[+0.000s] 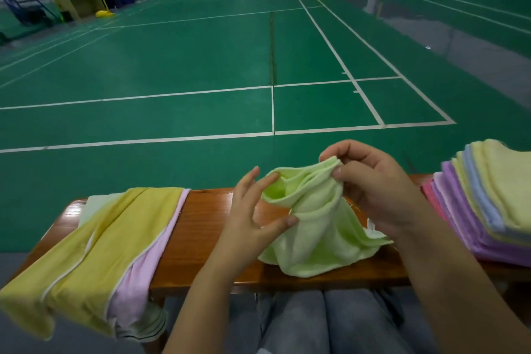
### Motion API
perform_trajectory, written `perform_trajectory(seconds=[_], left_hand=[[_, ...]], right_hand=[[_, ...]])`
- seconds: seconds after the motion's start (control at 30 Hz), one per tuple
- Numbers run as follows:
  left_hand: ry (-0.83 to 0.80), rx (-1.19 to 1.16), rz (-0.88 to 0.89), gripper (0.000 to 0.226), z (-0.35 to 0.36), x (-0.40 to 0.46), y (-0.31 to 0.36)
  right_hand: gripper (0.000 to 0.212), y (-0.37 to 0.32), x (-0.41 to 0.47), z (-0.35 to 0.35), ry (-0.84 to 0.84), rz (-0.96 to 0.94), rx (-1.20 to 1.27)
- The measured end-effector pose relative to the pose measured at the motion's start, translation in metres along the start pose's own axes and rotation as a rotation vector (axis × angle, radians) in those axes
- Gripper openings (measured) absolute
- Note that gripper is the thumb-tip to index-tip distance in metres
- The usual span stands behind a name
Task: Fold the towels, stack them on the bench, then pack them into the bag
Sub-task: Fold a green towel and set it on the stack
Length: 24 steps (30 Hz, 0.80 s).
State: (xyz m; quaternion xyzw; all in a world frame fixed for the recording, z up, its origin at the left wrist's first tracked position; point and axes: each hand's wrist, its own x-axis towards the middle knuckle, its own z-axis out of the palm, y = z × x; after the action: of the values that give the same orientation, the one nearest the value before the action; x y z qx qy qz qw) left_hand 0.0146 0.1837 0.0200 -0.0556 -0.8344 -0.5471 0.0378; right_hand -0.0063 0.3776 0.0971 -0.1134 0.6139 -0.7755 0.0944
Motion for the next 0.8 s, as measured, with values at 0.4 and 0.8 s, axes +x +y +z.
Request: perform_trajectory(seconds=[0.4, 0.8], left_hand=[[-0.058, -0.102, 0.051, 0.024, -0.010, -0.008, 0.026], [0.013, 0.158, 0.361, 0.027, -0.062, 0.023, 0.082]], right_hand=[[0.038, -0.012, -0.008, -0.022, -0.037, 0.020, 0.082], [0.026, -0.051, 0.013, -0.040, 0.112, -0.215, -0.086]])
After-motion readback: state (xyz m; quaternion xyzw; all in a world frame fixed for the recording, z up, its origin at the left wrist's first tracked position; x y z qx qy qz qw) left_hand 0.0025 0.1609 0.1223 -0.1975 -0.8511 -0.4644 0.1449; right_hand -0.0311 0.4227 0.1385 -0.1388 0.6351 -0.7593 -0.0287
